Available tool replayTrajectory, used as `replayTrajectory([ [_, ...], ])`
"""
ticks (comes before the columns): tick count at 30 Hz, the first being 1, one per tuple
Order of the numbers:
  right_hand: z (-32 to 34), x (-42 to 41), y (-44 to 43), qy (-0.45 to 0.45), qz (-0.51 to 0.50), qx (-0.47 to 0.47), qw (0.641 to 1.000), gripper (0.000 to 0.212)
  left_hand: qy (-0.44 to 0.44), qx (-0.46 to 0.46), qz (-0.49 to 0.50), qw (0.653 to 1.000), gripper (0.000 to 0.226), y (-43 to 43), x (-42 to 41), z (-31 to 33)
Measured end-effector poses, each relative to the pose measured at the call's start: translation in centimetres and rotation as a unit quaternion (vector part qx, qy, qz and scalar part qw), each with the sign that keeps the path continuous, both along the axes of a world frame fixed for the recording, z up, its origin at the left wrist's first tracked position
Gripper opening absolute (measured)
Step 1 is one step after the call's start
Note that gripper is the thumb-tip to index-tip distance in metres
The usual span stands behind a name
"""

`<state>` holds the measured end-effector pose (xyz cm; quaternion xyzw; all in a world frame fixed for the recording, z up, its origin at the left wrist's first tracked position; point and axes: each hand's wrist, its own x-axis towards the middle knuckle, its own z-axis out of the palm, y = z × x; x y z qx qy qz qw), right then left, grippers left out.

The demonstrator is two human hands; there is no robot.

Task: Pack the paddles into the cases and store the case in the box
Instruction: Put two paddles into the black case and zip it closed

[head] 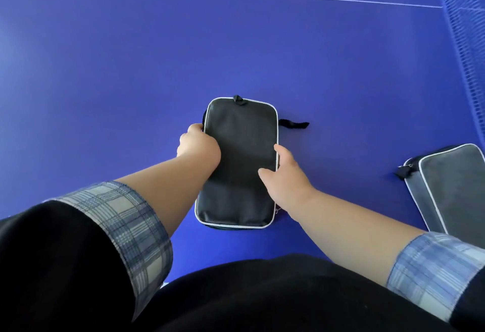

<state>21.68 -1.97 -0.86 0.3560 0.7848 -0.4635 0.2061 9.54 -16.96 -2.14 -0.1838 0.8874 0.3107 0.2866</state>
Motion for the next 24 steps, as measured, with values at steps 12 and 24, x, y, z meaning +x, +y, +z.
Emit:
replayTrajectory([
  [12, -0.8, -3.8, 3.6, 0.014, 0.182, 0.145, 0.972, 0.022, 0.201, -0.17, -0.301, 0.917, 0.064, 2.6, 0.1, -2.7],
  [24, -1.9, -5.1, 6.2, 0.046, 0.425, 0.257, 0.867, 0.029, 0.218, -0.186, -0.215, 0.934, 0.067, 1.3, -2.0, -4.2],
])
